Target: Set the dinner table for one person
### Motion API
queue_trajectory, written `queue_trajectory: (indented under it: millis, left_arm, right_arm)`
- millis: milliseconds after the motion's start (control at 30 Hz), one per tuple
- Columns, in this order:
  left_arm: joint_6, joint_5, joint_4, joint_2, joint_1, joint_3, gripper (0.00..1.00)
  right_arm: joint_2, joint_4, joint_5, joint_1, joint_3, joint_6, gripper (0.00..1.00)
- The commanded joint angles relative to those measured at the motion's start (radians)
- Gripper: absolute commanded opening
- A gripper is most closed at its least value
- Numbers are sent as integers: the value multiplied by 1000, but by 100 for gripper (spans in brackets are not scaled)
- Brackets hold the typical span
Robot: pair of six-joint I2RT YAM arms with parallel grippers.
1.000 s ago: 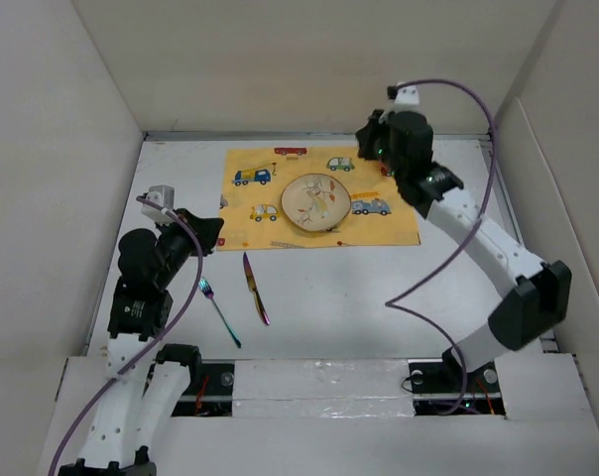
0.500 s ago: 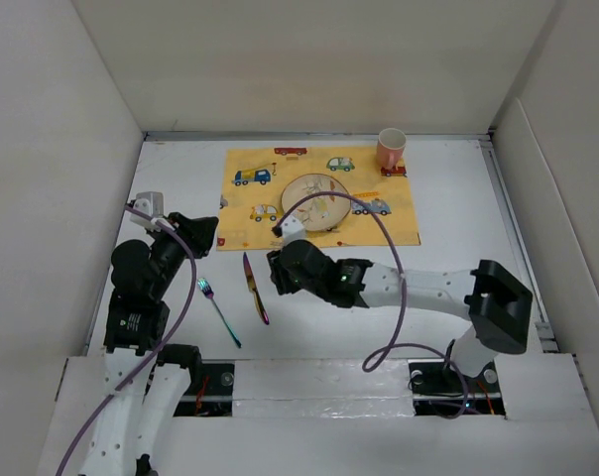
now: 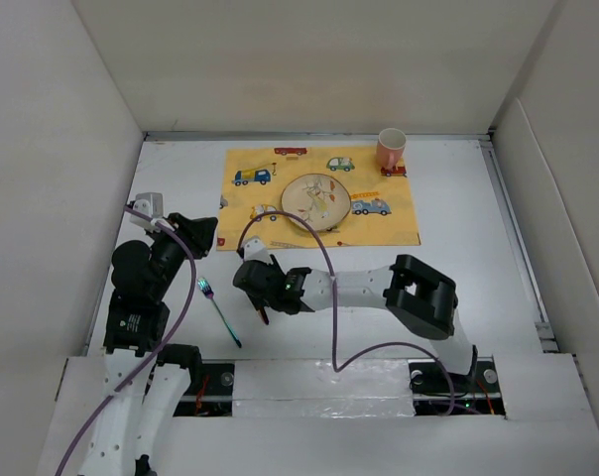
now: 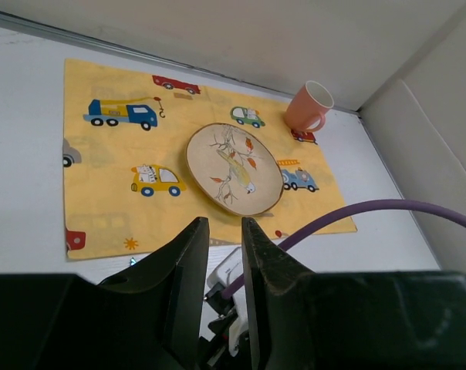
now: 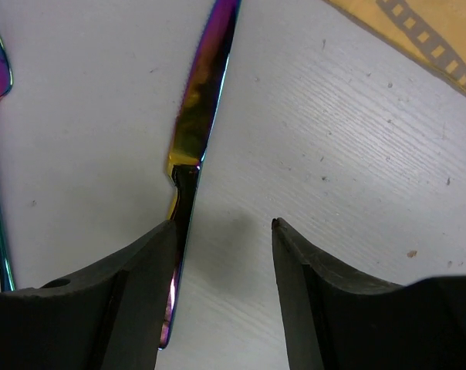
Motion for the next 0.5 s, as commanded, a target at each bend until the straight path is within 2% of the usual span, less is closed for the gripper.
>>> queue_trajectory:
  millis: [0, 467]
  left_arm:
    - [2, -12, 27, -11, -6, 37, 21]
    - [2, -18, 19, -15, -15, 36, 21]
  right_arm:
    - [59, -20, 37, 2, 103, -15, 57]
    - [138, 20, -2, 2, 134, 11, 53]
